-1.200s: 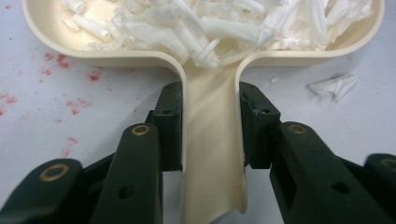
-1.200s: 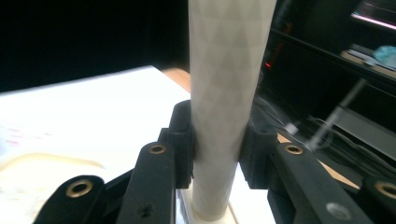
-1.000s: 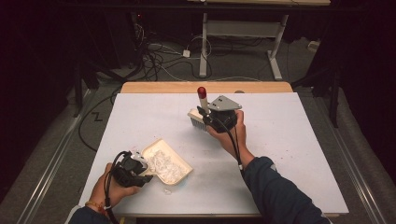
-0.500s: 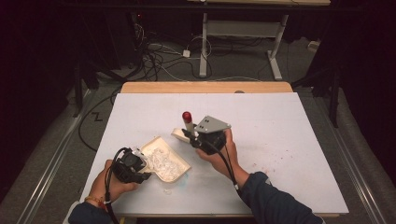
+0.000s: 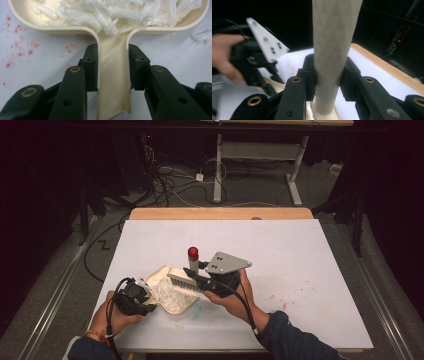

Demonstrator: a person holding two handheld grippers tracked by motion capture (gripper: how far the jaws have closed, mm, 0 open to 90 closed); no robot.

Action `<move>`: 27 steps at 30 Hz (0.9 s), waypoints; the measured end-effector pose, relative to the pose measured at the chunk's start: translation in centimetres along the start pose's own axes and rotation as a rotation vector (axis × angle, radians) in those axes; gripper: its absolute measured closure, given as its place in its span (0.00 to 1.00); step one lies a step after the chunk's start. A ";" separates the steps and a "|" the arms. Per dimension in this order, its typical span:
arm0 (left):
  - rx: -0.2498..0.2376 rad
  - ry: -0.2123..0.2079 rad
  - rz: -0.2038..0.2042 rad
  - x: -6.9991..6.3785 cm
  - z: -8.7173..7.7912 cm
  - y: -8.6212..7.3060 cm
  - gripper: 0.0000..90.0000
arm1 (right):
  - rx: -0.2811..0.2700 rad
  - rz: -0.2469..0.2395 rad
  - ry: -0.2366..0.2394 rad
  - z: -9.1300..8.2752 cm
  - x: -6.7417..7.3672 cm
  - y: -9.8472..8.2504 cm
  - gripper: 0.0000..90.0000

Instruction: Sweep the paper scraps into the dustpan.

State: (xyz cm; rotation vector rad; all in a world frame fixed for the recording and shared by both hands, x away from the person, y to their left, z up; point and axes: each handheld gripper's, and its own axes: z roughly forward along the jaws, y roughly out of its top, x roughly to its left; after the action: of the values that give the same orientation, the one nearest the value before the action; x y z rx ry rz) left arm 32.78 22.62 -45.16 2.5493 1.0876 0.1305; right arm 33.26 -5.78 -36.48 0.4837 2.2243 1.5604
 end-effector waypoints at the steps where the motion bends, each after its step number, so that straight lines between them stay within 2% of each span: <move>1: 0.000 -0.001 -0.003 0.0 0.1 0.0 0.70 | -0.009 0.000 0.023 -0.5 0.0 0.1 0.78; 6: -0.004 0.004 -0.019 0.1 0.2 0.0 0.70 | -0.013 -0.012 0.122 -2.7 1.0 0.2 0.78; 8: 0.000 0.005 -0.017 0.1 0.2 0.1 0.70 | -0.006 0.005 0.170 -3.0 1.5 0.0 0.78; 9: 0.002 0.006 -0.017 0.1 0.2 0.1 0.70 | 0.014 0.008 0.216 -2.8 2.2 -0.2 0.78; 10: 0.005 0.007 -0.014 0.2 0.2 0.1 0.70 | 0.014 0.008 0.216 -2.8 2.2 -0.2 0.78; 12: 0.003 0.007 -0.017 0.1 0.2 0.1 0.70 | 0.047 -0.001 0.261 -2.2 3.3 -0.7 0.78; 15: 0.002 0.005 -0.017 0.2 0.2 0.1 0.70 | 0.074 -0.008 0.288 -1.6 3.9 -1.2 0.78; 18: -0.003 0.003 -0.017 0.2 0.2 0.0 0.70 | 0.116 -0.028 0.293 -1.1 4.3 -1.7 0.78; 21: -0.007 -0.003 -0.018 0.3 0.2 -0.1 0.70 | 0.147 -0.037 0.276 -1.0 4.1 -1.9 0.78; 26: -0.001 -0.003 -0.016 0.3 0.1 -0.2 0.70 | 0.170 -0.055 0.200 -1.4 2.9 -2.0 0.78; 27: 0.002 -0.004 -0.014 0.4 0.0 -0.3 0.70 | 0.174 -0.042 0.189 -1.6 2.5 -2.1 0.78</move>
State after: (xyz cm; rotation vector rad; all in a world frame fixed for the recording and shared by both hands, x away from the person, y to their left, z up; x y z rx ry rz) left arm 32.87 23.04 -45.29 2.5415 1.1048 0.1205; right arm 30.20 -6.54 -38.22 0.3476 2.5109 1.4520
